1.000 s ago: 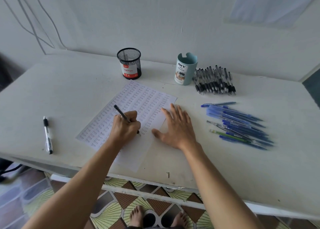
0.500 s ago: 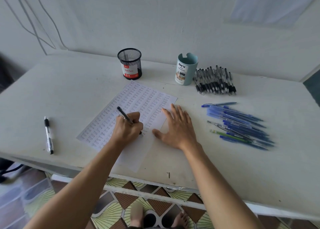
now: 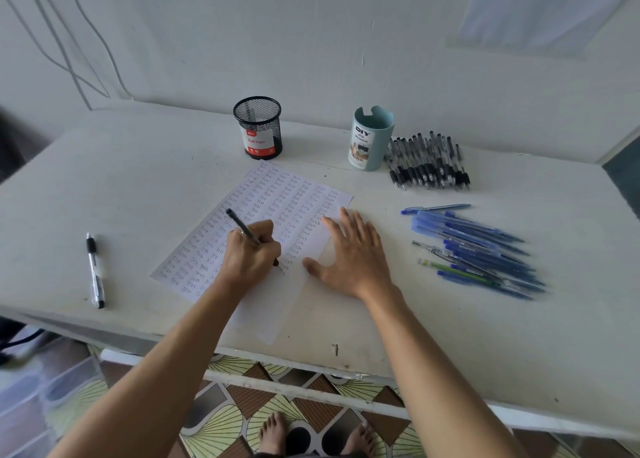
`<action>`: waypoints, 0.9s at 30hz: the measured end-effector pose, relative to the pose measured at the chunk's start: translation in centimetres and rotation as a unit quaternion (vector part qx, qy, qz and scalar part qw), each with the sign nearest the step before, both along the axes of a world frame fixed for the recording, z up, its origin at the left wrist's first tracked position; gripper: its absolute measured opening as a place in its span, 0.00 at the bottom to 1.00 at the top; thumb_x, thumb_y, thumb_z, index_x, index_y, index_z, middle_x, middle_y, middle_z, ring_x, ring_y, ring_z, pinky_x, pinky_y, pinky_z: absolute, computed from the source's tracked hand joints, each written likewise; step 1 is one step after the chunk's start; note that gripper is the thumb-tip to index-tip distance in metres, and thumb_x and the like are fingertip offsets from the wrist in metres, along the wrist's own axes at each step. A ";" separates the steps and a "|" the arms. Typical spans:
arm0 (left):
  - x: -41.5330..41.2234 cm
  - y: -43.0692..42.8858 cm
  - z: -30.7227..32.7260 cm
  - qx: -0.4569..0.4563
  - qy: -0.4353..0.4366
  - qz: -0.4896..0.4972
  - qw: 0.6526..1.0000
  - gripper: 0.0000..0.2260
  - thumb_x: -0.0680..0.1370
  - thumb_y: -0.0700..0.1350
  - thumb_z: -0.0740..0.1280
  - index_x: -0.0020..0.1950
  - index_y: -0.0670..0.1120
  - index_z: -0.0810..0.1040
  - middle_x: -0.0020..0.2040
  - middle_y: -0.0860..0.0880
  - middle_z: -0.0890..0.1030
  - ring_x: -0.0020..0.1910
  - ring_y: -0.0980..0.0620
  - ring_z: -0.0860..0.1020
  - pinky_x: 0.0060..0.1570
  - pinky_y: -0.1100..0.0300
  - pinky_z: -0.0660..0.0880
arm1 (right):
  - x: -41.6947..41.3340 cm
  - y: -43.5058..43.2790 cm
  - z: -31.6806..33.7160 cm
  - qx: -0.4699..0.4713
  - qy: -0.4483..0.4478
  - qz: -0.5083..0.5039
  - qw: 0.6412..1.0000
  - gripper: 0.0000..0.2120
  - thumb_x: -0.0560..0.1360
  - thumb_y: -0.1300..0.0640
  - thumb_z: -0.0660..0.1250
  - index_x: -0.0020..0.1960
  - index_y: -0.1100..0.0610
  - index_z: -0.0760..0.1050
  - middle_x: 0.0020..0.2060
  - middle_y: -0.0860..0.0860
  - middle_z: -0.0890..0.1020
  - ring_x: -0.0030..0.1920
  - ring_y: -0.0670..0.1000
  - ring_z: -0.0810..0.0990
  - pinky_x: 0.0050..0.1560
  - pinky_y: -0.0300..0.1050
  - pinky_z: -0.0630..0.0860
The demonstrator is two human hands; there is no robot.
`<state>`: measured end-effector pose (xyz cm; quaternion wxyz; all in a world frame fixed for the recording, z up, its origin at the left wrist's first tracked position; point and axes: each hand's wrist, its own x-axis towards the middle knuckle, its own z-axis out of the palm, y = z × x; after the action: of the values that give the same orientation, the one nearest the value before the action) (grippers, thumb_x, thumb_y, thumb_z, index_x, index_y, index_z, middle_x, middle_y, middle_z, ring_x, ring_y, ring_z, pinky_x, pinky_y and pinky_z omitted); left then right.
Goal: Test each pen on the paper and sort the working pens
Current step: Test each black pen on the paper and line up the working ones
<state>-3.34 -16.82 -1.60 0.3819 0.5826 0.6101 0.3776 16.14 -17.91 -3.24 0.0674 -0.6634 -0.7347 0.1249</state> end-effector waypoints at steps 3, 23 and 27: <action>-0.9 0.3 0.3 -0.010 -0.146 0.025 0.989 0.15 0.71 0.26 0.63 0.32 0.43 0.67 0.24 0.49 0.66 0.22 0.51 0.65 0.24 0.61 0.62 | 0.1 0.0 0.1 -0.004 0.001 0.008 1.000 0.44 0.72 0.28 0.56 0.80 0.47 0.49 0.81 0.53 0.44 0.80 0.55 0.40 0.78 0.55 0.38; -0.6 1.5 1.0 -0.061 -0.061 -0.036 0.996 0.16 0.83 0.54 0.61 0.48 0.44 0.80 0.28 0.47 0.73 0.26 0.49 0.68 0.30 0.58 0.67 | 0.0 -0.2 0.4 0.004 0.010 0.000 1.000 0.47 0.67 0.26 0.50 0.80 0.47 0.50 0.81 0.53 0.46 0.80 0.54 0.41 0.79 0.54 0.40; 0.7 2.7 1.1 -0.118 0.099 -0.053 0.987 0.12 0.78 0.56 0.70 0.55 0.50 0.76 0.45 0.49 0.81 0.40 0.52 0.77 0.35 0.59 0.69 | 0.1 -0.2 0.4 -0.003 0.013 0.002 1.000 0.44 0.72 0.29 0.57 0.81 0.47 0.49 0.81 0.52 0.45 0.80 0.54 0.41 0.79 0.54 0.39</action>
<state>-2.68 -14.13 -0.52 0.4054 0.5990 0.6536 0.2229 16.20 -18.14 -2.84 0.0744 -0.6608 -0.7344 0.1361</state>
